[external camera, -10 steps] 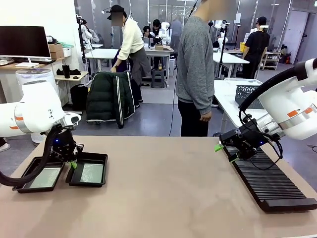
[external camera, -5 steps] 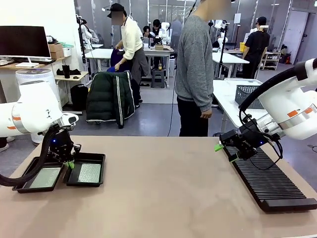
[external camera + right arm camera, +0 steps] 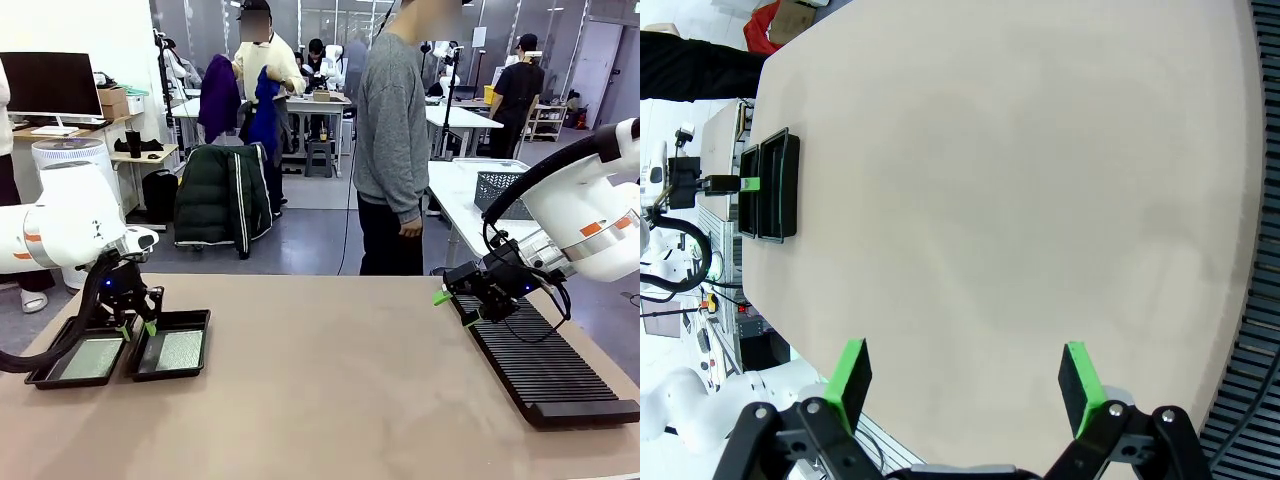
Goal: Inspect and transfer BCBs to ESD trays.
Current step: Pick up the ESD tray and place it on the left side of the table.
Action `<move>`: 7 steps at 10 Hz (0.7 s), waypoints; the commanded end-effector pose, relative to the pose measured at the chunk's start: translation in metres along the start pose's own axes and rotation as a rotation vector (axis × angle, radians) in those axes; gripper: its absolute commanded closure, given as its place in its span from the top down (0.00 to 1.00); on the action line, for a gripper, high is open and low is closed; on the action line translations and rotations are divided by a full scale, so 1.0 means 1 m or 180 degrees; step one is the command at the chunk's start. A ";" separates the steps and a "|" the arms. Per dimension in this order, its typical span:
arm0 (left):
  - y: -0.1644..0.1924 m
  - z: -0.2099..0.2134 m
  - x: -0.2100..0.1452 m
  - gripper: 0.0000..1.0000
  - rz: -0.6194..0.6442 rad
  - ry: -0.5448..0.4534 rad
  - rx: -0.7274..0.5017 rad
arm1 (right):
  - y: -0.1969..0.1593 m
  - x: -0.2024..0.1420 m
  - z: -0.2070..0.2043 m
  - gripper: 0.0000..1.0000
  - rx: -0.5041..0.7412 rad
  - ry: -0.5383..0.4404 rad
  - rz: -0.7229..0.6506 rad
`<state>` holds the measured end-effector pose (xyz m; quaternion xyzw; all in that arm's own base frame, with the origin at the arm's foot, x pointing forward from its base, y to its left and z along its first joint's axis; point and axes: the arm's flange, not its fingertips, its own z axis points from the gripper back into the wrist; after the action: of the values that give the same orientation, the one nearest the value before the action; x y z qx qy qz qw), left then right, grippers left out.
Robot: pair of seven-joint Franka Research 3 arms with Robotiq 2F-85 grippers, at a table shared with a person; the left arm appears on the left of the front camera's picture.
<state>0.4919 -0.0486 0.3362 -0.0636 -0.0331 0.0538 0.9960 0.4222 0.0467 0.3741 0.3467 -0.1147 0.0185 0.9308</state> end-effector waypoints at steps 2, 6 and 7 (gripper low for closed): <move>0.002 0.005 0.001 0.88 -0.0107 -0.0022 0.0043 | 0.000 -0.001 0.000 1.00 0.0008 -0.0011 0.0000; -0.008 0.027 -0.008 1.00 -0.0188 -0.0058 -0.0043 | 0.000 -0.001 0.000 1.00 0.0008 -0.0011 0.0000; -0.012 0.038 -0.011 1.00 -0.0223 -0.0090 -0.0045 | 0.000 -0.001 0.000 1.00 0.0008 -0.0011 0.0000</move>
<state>0.4881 -0.0566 0.3652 -0.0630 -0.0500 0.0389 0.9960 0.4222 0.0466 0.3742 0.3467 -0.1148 0.0185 0.9308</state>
